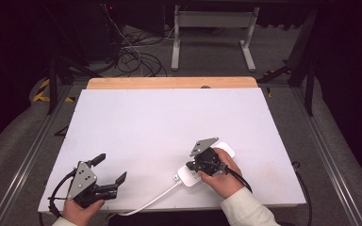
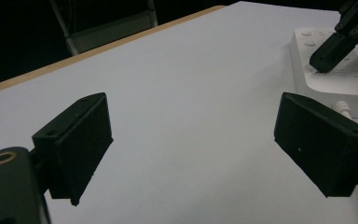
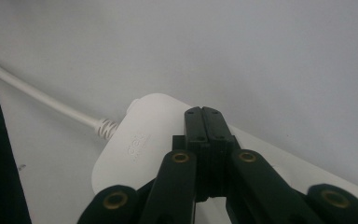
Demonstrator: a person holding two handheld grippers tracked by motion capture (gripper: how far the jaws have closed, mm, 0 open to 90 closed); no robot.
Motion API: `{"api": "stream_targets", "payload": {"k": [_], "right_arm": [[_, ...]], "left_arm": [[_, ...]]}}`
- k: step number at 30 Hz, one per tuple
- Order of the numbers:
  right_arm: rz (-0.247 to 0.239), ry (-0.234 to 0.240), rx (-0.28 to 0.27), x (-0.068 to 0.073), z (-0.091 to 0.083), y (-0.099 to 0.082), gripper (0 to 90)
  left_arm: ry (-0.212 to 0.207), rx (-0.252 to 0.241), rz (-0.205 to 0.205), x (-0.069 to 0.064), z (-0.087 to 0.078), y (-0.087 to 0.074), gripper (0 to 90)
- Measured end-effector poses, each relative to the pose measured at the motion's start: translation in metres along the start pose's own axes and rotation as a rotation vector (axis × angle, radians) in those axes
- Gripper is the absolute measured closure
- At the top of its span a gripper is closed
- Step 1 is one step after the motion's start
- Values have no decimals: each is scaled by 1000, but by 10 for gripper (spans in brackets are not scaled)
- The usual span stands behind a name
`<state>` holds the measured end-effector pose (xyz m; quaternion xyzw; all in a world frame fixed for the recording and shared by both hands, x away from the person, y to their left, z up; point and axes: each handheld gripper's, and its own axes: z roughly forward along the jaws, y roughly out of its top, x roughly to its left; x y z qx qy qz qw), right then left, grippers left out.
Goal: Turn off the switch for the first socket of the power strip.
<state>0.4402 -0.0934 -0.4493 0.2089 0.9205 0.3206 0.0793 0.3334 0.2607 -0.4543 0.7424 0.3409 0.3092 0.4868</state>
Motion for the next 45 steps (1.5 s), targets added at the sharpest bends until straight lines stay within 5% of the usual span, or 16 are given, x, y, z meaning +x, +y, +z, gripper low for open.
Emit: {"api": "stream_targets", "payload": {"k": [12,14,18,43,45], "right_arm": [[-16,-27,15,2,-1,0,900],[-14,-24,-70,3,-11,1,900],[5,-9,-159,3,-26,5,900],[-36,-14,-233,9,-44,11,900],[-35,-2,-242,8,-44,11,813]], "left_arm": [[0,5,1,-1,1,0,114],[1,1,2,-1,0,0,114],[4,1,4,1,1,0,114],[4,-2,-2,1,0,0,114],[4,-2,-2,1,0,0,114]]}}
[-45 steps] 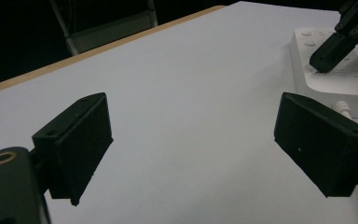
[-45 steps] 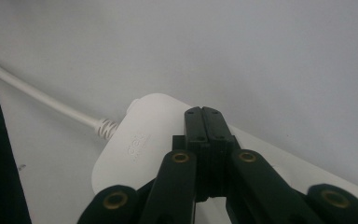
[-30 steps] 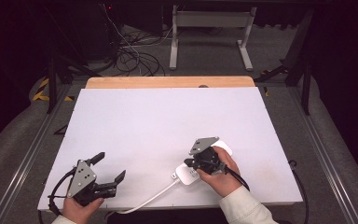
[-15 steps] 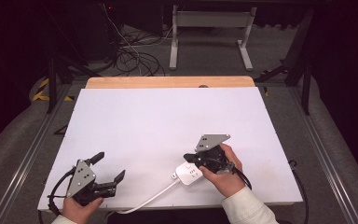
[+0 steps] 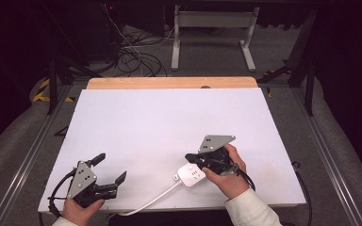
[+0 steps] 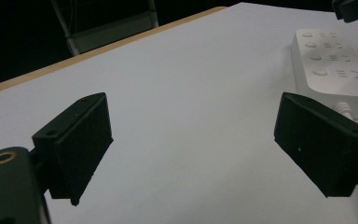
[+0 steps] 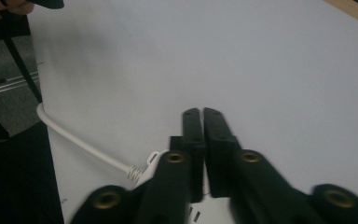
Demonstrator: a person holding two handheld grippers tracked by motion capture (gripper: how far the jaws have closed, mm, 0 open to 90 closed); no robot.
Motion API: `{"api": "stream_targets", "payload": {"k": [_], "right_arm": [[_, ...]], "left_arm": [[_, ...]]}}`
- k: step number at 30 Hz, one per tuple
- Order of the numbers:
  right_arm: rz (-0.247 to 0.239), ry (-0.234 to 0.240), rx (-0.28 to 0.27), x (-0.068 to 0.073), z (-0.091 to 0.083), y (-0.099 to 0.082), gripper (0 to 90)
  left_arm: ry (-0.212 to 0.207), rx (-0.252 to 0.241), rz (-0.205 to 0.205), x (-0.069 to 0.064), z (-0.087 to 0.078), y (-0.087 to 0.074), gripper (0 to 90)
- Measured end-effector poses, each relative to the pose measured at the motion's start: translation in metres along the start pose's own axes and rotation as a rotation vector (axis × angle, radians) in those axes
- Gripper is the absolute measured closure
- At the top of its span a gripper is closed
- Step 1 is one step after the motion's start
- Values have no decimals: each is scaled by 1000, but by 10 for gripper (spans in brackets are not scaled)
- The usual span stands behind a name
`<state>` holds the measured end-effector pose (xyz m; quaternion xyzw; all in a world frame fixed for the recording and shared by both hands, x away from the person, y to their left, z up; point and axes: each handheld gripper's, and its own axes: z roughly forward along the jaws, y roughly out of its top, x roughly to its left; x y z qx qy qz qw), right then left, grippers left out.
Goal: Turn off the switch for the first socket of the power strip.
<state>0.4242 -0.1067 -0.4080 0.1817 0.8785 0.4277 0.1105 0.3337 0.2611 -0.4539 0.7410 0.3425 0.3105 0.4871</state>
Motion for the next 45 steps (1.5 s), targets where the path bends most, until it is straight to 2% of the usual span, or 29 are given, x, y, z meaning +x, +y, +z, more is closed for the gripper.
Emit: {"api": "stream_targets", "payload": {"k": [1,3,5,7,11,18,25,30,32,45], "right_arm": [[-2,3,0,0,0,0,731],[-5,0,-3,0,-1,0,695],[-14,-21,-16,1,-4,1,583],[-17,-31,-22,2,-5,1,548],[-23,-48,-58,2,-15,3,423],[-14,-64,-95,0,-31,2,361],[16,-94,-147,-8,-50,-9,279],[46,-141,-166,-15,-64,-28,226],[70,-146,-173,-18,-68,-35,214],[109,-182,-190,-28,-77,-72,173]], "left_arm": [[0,1,0,0,0,0,114],[0,0,-1,0,-1,0,114],[0,-1,-2,0,-1,0,114],[1,-3,-2,0,-1,0,114],[-1,3,3,-1,-1,0,114],[0,0,1,0,-1,0,114],[1,-1,4,0,-1,0,114],[1,-1,4,0,-1,0,114],[2,-2,0,0,-1,0,114],[2,-2,7,0,-2,1,114]]}}
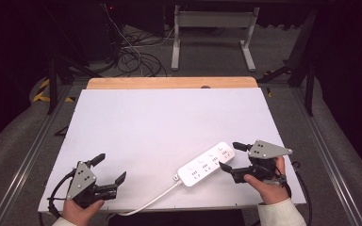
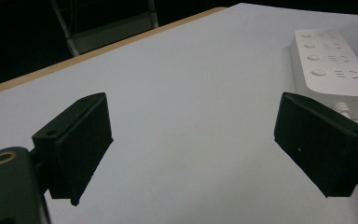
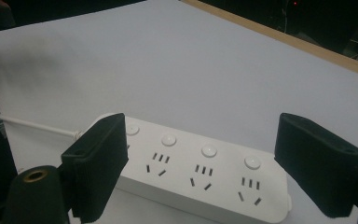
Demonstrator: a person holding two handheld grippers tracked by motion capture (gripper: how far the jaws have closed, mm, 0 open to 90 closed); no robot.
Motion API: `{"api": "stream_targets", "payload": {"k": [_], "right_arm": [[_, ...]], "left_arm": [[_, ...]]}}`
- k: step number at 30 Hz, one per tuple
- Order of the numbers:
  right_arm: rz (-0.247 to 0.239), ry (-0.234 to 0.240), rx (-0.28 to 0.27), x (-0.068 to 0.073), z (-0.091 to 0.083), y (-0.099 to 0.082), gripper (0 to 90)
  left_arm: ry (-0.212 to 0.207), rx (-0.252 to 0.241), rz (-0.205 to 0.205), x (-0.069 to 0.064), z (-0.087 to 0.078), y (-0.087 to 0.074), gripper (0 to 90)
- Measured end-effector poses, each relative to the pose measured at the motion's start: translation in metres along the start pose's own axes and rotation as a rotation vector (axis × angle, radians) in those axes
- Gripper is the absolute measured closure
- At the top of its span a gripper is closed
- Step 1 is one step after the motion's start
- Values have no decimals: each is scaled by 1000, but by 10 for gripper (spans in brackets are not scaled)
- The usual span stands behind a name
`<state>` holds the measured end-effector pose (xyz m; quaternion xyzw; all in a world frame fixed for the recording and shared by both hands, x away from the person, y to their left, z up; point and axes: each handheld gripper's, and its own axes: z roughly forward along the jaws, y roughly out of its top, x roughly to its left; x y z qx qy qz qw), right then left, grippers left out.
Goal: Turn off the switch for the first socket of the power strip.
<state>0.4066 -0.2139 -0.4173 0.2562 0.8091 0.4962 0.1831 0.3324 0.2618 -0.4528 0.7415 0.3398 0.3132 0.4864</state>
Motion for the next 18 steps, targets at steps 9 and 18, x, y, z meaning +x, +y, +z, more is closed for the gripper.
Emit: {"api": "stream_targets", "payload": {"k": [9,18], "right_arm": [[30,-3,0,-9,-4,-22,146],[62,-23,-16,-17,-5,-43,140]], "left_arm": [[-4,3,7,-1,0,0,114],[-4,6,20,-2,0,0,113]]}}
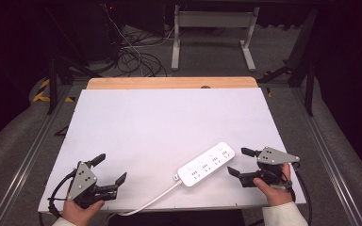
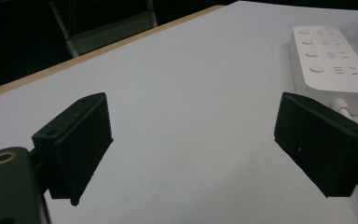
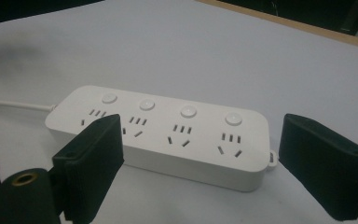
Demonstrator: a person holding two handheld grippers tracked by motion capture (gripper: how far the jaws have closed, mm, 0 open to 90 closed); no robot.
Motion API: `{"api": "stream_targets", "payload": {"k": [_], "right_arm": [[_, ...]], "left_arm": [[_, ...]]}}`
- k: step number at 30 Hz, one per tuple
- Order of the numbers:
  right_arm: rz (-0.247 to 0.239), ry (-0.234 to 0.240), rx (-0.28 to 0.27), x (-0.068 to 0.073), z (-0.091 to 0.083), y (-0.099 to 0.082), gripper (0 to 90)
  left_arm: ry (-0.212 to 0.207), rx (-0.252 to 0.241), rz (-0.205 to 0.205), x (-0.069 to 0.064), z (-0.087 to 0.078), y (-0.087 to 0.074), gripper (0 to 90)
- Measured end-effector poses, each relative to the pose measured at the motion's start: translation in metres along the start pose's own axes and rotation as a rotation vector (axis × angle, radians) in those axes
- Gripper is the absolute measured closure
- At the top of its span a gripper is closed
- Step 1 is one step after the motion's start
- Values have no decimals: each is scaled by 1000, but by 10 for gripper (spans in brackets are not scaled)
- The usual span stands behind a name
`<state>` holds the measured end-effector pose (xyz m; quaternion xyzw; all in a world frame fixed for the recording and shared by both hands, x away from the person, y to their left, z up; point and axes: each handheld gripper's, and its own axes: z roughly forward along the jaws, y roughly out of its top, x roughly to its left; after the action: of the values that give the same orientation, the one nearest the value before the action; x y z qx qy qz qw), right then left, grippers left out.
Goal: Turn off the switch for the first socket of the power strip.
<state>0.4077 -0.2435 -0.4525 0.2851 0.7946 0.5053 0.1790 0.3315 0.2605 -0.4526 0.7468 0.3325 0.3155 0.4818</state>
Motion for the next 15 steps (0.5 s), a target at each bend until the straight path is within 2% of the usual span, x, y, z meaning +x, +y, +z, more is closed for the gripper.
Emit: {"api": "stream_targets", "payload": {"k": [6,7,15], "right_arm": [[11,-14,21,-4,-1,-14,136],[11,-23,44,-4,-1,-19,132],[28,-37,107,-2,-1,-35,129]], "left_arm": [[-3,7,-2,-1,0,0,113],[-6,9,-5,-1,0,0,113],[-6,17,-8,0,-1,-1,112]]}}
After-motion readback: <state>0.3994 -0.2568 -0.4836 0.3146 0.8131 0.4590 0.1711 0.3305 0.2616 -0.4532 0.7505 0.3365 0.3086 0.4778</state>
